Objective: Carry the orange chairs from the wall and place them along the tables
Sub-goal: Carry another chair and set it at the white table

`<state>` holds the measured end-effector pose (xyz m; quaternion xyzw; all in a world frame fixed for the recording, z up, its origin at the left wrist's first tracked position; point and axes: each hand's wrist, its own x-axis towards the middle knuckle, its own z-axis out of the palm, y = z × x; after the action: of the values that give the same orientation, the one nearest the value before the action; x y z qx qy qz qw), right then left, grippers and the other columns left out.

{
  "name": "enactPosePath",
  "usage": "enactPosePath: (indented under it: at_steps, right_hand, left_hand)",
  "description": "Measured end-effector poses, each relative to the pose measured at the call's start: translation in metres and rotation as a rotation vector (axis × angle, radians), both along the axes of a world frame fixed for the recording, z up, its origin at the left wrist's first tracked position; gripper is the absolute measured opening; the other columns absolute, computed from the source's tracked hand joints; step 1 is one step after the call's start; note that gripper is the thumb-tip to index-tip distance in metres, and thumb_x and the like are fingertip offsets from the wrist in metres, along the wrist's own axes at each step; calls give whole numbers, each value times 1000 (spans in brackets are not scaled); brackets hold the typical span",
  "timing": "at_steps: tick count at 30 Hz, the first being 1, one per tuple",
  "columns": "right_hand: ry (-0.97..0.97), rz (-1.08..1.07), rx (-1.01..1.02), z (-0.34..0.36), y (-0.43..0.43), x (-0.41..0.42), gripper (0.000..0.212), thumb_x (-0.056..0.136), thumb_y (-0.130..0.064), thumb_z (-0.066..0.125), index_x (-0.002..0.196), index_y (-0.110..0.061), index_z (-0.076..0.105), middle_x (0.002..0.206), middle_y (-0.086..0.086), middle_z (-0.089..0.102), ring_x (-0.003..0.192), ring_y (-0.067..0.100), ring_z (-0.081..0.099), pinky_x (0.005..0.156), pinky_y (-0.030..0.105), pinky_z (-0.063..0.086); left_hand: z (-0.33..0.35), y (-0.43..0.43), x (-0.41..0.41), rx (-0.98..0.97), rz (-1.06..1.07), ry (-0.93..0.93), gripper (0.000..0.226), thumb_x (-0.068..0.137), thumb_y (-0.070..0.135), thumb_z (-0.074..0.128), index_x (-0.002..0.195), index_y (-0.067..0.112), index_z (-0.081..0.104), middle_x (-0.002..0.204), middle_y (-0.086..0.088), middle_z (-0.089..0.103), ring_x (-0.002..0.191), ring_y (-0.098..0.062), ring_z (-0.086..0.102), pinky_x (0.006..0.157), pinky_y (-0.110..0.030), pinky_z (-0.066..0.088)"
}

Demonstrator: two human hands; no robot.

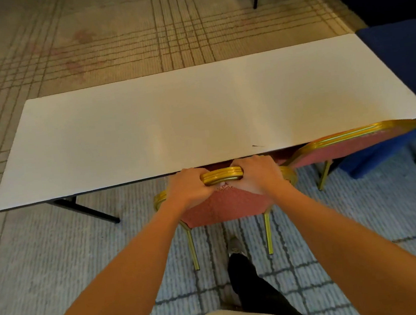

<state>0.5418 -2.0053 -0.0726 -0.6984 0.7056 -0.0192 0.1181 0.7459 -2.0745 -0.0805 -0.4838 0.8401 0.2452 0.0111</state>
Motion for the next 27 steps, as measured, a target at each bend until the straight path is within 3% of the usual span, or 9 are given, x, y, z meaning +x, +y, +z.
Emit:
enactPosePath:
  at_steps: [5, 7, 12, 17, 21, 24, 27]
  right_hand:
    - [-83, -50, 55, -26, 74, 20, 69, 68, -89, 31, 106, -45, 68, 94, -14, 74, 90, 15, 69, 74, 37, 53]
    - [-93, -46, 98, -36, 101, 28, 62, 72, -87, 37, 108, -47, 68, 97, -16, 73, 92, 13, 69, 76, 37, 55]
    - [-127, -15, 202, -54, 159, 47, 43, 83, -73, 57, 112, -44, 68, 100, -14, 73, 93, 15, 68, 77, 38, 56]
    - [-78, 16, 249, -71, 198, 59, 38, 90, -58, 59, 122, -40, 64, 110, -9, 71, 98, 20, 67, 83, 38, 54]
    - [-82, 13, 241, -89, 227, 72, 47, 88, -61, 57, 129, -39, 61, 120, -5, 70, 105, 22, 66, 87, 38, 54]
    - [-112, -36, 151, -92, 235, 71, 51, 83, -71, 59, 120, -37, 67, 109, -6, 73, 99, 21, 68, 84, 37, 53]
    - [-135, -38, 103, -95, 245, 73, 45, 83, -65, 67, 115, -34, 68, 106, -7, 72, 97, 18, 67, 82, 34, 50]
  left_hand:
    - [-28, 72, 20, -4, -39, -37, 58, 71, 93, 49, 108, 53, 69, 96, 15, 75, 92, -14, 69, 80, -37, 57]
    - [-37, 100, 29, 9, -46, -54, 60, 71, 94, 47, 114, 56, 66, 101, 17, 75, 97, -15, 69, 85, -39, 56]
    - [-62, 160, 46, 85, -82, -103, 60, 75, 90, 46, 122, 56, 60, 103, 20, 73, 97, -12, 68, 79, -39, 57]
    - [-80, 201, 54, 162, -74, -166, 58, 83, 74, 57, 137, 54, 50, 115, 16, 71, 105, -18, 66, 85, -38, 54]
    - [-92, 232, 62, 173, -51, -186, 53, 84, 65, 62, 134, 52, 52, 115, 13, 71, 103, -20, 68, 83, -37, 55]
    - [-91, 240, 56, 120, 30, -204, 49, 80, 67, 65, 124, 45, 61, 107, 11, 72, 101, -21, 68, 85, -38, 55]
    - [-98, 256, 55, 84, 201, -168, 45, 75, 65, 68, 114, 44, 68, 105, 13, 71, 105, -19, 64, 95, -41, 47]
